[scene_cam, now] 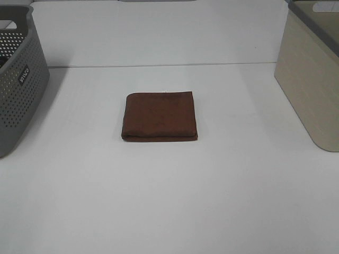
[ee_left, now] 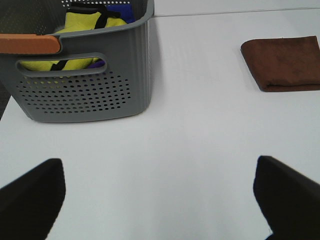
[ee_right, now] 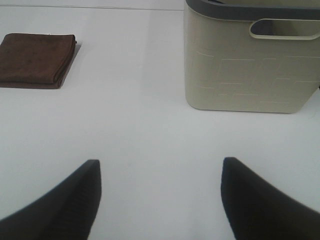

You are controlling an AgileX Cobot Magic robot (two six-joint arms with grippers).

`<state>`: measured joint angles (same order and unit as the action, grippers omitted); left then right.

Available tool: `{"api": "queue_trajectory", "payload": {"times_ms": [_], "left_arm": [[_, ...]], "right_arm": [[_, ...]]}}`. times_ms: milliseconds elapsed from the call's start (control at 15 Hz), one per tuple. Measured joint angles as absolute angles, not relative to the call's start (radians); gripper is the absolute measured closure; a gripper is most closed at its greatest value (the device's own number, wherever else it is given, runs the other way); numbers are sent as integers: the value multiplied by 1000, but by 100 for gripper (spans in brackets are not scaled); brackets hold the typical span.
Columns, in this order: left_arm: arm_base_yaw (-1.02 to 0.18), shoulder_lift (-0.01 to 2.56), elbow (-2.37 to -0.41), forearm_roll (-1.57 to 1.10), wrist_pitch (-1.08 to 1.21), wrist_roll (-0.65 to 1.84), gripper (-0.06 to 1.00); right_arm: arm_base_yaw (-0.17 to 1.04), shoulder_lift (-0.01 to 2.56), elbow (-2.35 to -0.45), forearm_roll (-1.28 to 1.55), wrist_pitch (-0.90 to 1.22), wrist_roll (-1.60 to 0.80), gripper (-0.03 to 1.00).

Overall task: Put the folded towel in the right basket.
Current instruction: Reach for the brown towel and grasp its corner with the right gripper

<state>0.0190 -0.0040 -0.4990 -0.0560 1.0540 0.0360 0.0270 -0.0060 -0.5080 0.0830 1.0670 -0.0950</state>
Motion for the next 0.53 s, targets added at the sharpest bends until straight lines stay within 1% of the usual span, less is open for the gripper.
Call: {"api": "queue_trajectory", "payload": {"times_ms": [533], "left_arm": [[19, -4, -499, -56, 1054, 36, -3]], "right_arm": [[27, -6, -508, 83, 1067, -95, 32]]}}
